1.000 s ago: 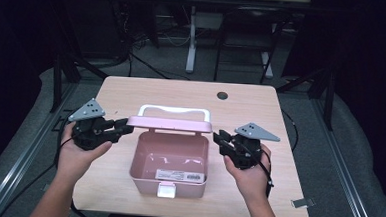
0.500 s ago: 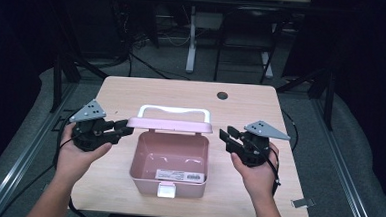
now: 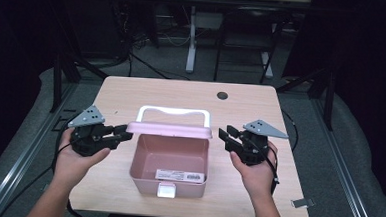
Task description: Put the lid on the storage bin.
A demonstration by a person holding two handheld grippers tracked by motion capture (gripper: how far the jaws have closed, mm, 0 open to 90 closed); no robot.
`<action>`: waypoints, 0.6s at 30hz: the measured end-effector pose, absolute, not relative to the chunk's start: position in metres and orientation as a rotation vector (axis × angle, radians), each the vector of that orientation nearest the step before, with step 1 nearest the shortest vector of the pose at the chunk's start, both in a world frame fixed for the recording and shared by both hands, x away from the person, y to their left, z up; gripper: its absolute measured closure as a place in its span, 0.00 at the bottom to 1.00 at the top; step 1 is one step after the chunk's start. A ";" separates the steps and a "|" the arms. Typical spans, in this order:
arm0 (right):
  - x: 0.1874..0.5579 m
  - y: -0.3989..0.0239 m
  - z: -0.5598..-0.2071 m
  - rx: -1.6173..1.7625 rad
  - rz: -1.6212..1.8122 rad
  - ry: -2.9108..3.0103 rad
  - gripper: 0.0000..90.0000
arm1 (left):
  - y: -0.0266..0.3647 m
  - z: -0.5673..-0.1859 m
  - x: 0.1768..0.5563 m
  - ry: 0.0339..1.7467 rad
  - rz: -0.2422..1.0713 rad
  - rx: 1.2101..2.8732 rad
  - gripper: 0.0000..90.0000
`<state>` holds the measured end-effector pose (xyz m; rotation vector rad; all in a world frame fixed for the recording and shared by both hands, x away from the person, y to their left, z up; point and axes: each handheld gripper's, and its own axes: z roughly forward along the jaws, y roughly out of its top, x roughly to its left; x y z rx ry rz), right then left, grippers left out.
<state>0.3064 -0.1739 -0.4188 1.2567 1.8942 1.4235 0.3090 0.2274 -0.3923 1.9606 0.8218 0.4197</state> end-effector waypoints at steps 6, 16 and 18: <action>0.307 -0.174 -0.420 1.259 1.419 1.897 0.72 | 0.228 -0.394 0.306 0.817 0.418 1.964 0.79; 0.309 -0.172 -0.421 1.254 1.414 1.899 0.71 | 0.229 -0.399 0.299 0.808 0.417 1.967 0.79; 0.309 -0.172 -0.421 1.256 1.415 1.900 0.71 | 0.229 -0.399 0.297 0.807 0.416 1.969 0.79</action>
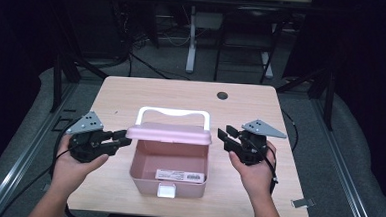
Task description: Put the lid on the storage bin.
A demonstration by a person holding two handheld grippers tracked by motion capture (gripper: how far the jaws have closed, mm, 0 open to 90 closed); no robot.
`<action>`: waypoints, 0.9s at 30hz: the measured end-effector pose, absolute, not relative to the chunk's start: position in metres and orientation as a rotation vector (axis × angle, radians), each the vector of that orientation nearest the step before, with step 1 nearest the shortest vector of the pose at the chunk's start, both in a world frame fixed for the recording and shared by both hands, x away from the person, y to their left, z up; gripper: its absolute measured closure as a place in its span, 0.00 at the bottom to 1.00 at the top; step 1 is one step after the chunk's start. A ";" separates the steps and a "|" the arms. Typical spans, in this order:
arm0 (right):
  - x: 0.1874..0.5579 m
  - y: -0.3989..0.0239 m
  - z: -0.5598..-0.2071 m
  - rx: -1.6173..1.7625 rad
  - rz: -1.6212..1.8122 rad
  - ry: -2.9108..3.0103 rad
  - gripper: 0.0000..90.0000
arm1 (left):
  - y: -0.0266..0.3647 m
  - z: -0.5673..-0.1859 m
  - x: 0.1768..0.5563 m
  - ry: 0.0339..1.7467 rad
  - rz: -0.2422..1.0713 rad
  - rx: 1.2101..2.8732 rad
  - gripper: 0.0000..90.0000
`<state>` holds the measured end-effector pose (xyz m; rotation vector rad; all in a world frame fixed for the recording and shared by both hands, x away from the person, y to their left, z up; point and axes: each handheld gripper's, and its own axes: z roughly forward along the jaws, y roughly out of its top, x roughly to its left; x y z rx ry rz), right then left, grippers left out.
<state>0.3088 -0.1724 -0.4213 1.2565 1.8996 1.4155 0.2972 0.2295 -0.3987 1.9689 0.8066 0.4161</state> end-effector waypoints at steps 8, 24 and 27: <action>0.309 -0.172 -0.423 1.267 1.417 1.905 0.71 | 0.230 -0.402 0.293 0.801 0.415 1.972 0.79; 0.310 -0.178 -0.423 1.274 1.443 1.889 0.70 | 0.230 -0.404 0.289 0.810 0.415 1.978 0.79; 0.309 -0.178 -0.422 1.274 1.446 1.886 0.70 | 0.230 -0.405 0.288 0.810 0.414 1.974 0.79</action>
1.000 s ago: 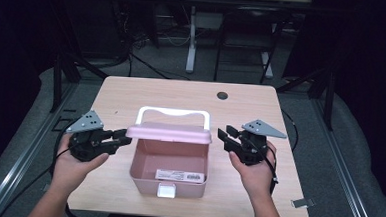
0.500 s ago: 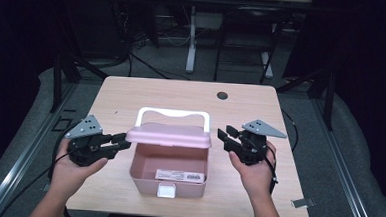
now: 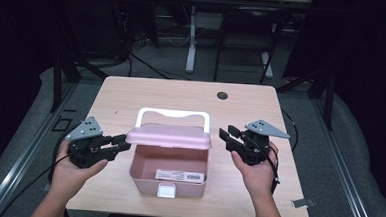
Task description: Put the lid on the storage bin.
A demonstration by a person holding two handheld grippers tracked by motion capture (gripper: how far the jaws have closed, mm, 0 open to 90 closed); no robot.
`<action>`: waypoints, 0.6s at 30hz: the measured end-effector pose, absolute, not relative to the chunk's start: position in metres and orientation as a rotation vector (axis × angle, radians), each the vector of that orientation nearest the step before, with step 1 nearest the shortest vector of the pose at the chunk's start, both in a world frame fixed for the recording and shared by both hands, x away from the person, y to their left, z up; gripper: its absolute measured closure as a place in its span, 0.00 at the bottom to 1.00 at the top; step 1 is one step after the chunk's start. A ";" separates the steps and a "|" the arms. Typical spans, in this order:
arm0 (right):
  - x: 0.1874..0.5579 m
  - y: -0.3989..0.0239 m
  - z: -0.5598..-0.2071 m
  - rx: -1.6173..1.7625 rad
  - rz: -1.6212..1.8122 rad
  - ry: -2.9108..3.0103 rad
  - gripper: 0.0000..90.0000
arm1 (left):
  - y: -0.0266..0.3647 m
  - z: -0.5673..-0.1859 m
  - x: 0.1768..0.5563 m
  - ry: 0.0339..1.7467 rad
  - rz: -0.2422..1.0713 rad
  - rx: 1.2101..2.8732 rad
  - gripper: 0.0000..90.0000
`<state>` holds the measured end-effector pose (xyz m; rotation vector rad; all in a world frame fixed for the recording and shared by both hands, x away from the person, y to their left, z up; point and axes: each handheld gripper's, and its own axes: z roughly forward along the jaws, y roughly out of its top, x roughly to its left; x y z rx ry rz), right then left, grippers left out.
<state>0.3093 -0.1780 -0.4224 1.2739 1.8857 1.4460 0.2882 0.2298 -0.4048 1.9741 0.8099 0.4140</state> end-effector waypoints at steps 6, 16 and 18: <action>0.309 -0.179 -0.423 1.276 1.447 1.886 0.69 | 0.230 -0.407 0.286 0.811 0.412 1.984 0.79; 0.308 -0.179 -0.421 1.271 1.456 1.881 0.69 | 0.231 -0.411 0.282 0.813 0.405 1.996 0.79; 0.308 -0.178 -0.421 1.271 1.450 1.886 0.69 | 0.231 -0.412 0.281 0.810 0.407 2.002 0.79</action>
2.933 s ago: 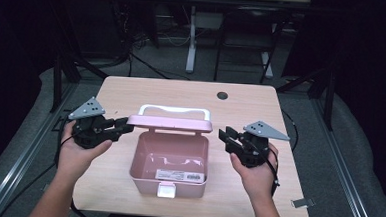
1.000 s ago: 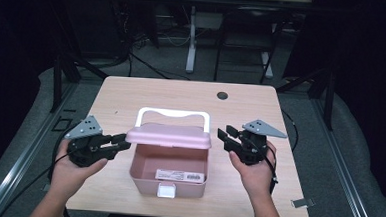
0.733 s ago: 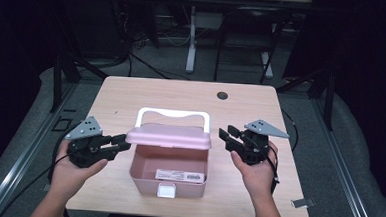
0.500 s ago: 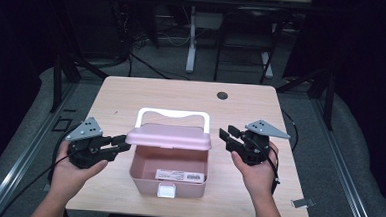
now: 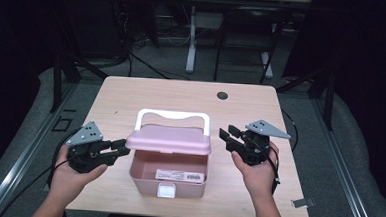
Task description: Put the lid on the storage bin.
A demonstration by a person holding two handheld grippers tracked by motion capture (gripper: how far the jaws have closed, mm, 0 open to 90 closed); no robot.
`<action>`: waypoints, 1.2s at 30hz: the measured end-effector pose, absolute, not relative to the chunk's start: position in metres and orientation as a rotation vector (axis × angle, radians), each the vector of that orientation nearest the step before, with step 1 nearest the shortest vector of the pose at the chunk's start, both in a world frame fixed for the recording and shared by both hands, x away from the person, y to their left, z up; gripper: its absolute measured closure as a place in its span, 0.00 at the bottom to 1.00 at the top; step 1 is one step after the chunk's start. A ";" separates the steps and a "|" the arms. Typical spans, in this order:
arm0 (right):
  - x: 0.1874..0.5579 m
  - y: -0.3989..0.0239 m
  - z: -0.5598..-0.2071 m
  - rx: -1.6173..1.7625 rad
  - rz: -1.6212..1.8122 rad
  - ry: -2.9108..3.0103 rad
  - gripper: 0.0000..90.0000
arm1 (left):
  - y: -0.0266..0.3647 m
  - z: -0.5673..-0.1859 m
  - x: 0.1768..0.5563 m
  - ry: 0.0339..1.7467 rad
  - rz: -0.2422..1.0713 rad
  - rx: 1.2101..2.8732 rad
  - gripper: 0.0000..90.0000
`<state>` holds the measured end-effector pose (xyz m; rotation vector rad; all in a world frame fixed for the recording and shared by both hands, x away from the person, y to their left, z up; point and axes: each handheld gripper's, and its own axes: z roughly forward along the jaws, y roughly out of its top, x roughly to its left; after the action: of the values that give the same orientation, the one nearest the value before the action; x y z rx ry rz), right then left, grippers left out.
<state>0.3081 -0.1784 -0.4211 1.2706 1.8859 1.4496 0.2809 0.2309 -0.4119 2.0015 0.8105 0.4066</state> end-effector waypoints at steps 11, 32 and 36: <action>0.310 -0.177 -0.422 1.276 1.440 1.888 0.68 | 0.232 -0.420 0.276 0.811 0.391 2.010 0.79; 0.316 -0.177 -0.428 1.277 1.406 1.921 0.60 | 0.233 -0.438 0.266 0.810 0.354 2.033 0.80; 0.319 -0.176 -0.432 1.270 1.369 1.927 0.57 | 0.232 -0.442 0.264 0.800 0.350 2.044 0.80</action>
<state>0.3186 -0.1764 -0.4316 1.2704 1.9270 1.3692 0.2639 0.2315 -0.4419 2.0438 0.8001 0.3503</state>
